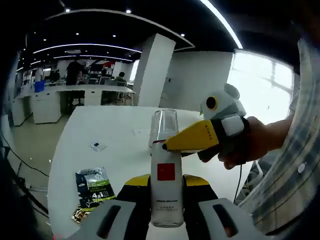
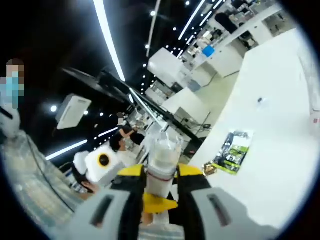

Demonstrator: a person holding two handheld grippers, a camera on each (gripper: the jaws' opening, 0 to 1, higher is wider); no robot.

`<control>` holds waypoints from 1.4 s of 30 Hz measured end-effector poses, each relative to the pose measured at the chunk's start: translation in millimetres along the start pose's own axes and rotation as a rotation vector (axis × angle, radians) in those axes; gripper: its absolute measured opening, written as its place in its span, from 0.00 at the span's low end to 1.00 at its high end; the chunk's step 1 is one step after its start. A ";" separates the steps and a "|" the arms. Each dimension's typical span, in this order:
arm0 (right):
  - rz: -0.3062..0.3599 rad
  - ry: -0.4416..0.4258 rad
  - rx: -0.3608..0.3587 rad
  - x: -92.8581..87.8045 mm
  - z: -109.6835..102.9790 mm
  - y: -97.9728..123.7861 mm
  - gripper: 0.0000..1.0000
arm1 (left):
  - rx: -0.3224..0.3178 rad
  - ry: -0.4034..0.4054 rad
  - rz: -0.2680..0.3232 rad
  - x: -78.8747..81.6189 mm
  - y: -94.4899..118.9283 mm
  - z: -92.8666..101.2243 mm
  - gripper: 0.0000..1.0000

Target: Arrange the skincare products in the storage area until every visible bottle or jar stands upright without overlapping.

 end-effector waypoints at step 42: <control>-0.023 0.200 0.044 14.1 -31.2 16.8 0.23 | -0.289 0.257 0.241 17.4 5.5 10.0 0.22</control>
Point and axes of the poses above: the point that each gripper's makers call its tool centre point, and the gripper's own axes: y roughly backward along the fingers, z roughly to its right, x roughly out of its top, the point moved 8 cm from there along y, roughly backward along the fingers, and after that the axes turned 2 degrees about z, right-handed, at the moved point
